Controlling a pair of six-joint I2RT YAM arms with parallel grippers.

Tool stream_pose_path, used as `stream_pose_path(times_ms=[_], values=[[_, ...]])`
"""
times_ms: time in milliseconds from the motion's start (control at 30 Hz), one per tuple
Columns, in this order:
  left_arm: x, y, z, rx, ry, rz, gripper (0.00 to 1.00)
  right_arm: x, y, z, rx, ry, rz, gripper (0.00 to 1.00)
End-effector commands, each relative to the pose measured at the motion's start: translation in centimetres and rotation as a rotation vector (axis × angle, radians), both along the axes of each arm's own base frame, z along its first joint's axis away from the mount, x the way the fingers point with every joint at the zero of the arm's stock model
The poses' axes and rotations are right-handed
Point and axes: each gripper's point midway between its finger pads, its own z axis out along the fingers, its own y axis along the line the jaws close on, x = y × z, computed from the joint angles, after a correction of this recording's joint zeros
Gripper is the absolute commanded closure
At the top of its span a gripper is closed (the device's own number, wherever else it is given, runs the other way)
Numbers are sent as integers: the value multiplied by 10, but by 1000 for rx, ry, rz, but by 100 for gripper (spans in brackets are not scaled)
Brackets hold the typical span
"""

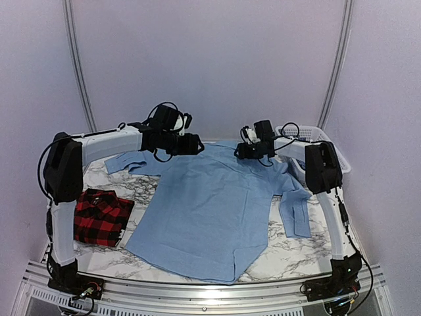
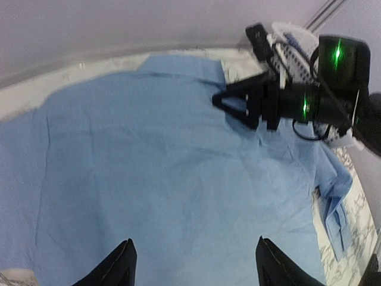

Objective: Fold and stack the long sleeve shirts
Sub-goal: Adjust the flattened shirt at the center of the board.

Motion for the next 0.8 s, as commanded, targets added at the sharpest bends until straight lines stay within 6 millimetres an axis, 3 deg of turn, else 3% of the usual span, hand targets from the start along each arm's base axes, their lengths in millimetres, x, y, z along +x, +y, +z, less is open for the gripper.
stream_pose_path(times_ms=[0,133,400,600,767], values=[[-50,-3,-31,3,145,-36,29,13,6,19,75,-35,20,38],[-90,-11,-50,16,217,-61,30,20,1,10,83,-32,-18,58],[-163,-25,-92,67,346,-130,30,38,-7,-9,69,-22,-74,86],[-197,-19,-113,101,410,-133,30,50,-17,-16,91,-37,-105,86],[-218,-18,-128,112,471,-146,30,56,-16,2,94,-76,-91,73]])
